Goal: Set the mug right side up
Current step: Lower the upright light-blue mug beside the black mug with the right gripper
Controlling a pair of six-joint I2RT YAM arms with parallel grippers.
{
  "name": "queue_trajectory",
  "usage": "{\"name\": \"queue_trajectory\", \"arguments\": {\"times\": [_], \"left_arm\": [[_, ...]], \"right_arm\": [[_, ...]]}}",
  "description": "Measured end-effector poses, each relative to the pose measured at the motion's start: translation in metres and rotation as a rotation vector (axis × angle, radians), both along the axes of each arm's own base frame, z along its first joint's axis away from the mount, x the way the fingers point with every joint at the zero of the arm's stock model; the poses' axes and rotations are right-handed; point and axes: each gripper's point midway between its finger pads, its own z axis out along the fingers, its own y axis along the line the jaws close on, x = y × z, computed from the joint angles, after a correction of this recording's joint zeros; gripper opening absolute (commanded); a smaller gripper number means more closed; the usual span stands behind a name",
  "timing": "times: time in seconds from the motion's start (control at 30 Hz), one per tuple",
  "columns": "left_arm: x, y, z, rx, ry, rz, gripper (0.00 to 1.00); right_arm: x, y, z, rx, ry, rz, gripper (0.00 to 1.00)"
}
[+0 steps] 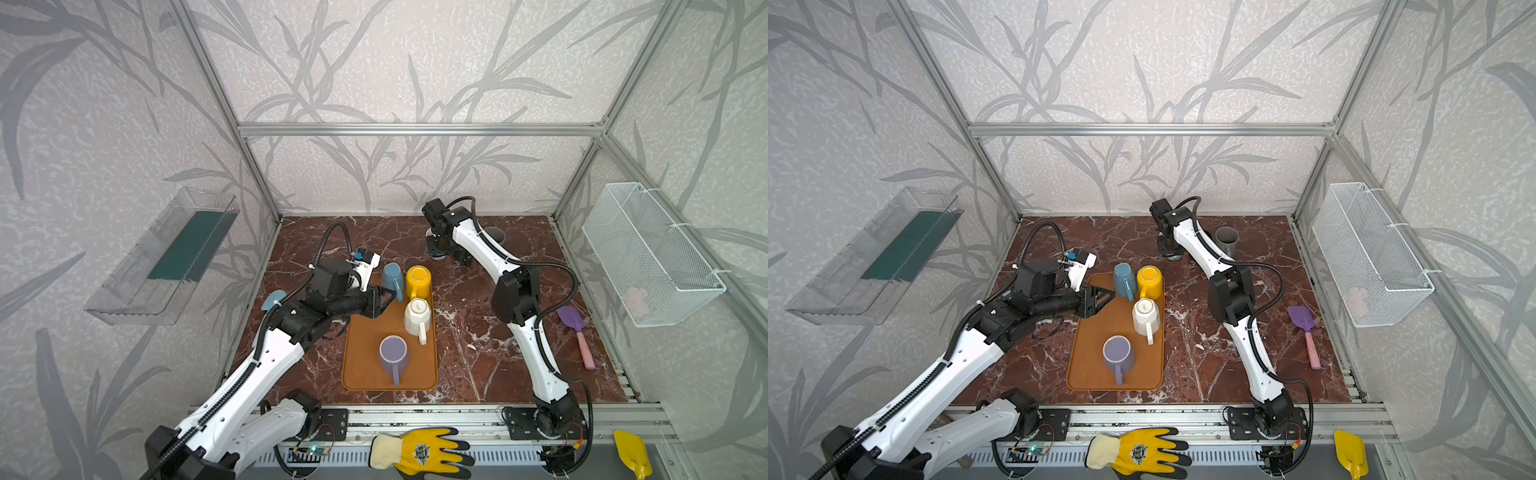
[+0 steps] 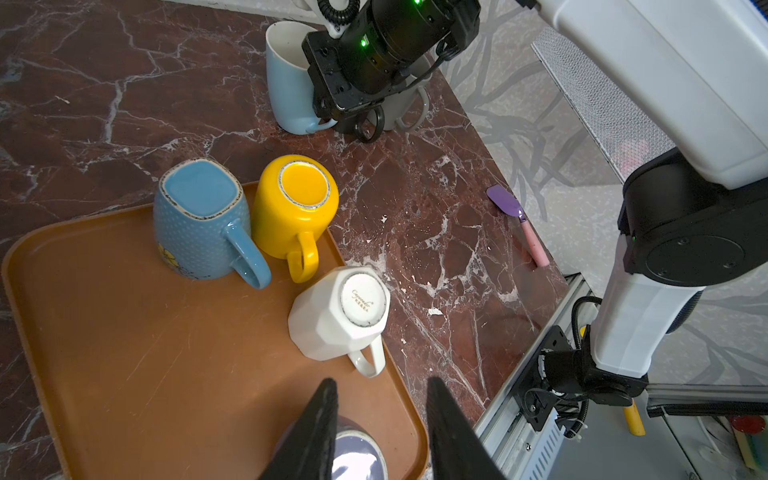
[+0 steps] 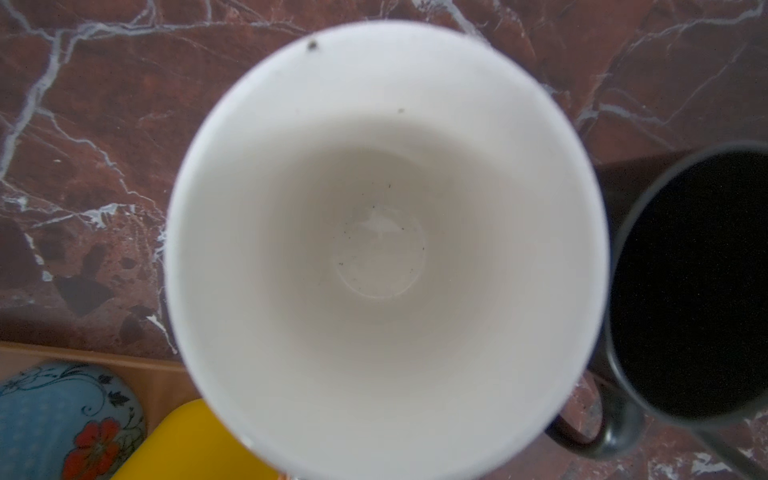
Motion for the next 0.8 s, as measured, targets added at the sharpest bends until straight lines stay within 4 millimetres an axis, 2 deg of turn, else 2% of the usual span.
{"name": "queue_trajectory", "arguments": {"times": [0.23, 0.53, 0.8], "left_arm": [[-0.001, -0.001, -0.001, 0.001, 0.005, -0.006, 0.38], [-0.002, -0.002, -0.002, 0.005, 0.009, -0.009, 0.38], [-0.003, -0.001, 0.001, 0.008, 0.008, -0.012, 0.38]], "right_arm": [[-0.002, -0.004, -0.010, -0.011, 0.019, -0.008, 0.00], [0.003, -0.004, -0.013, -0.004, -0.004, -0.018, 0.00], [0.002, -0.012, -0.016, 0.009, -0.013, -0.044, 0.00]]}}
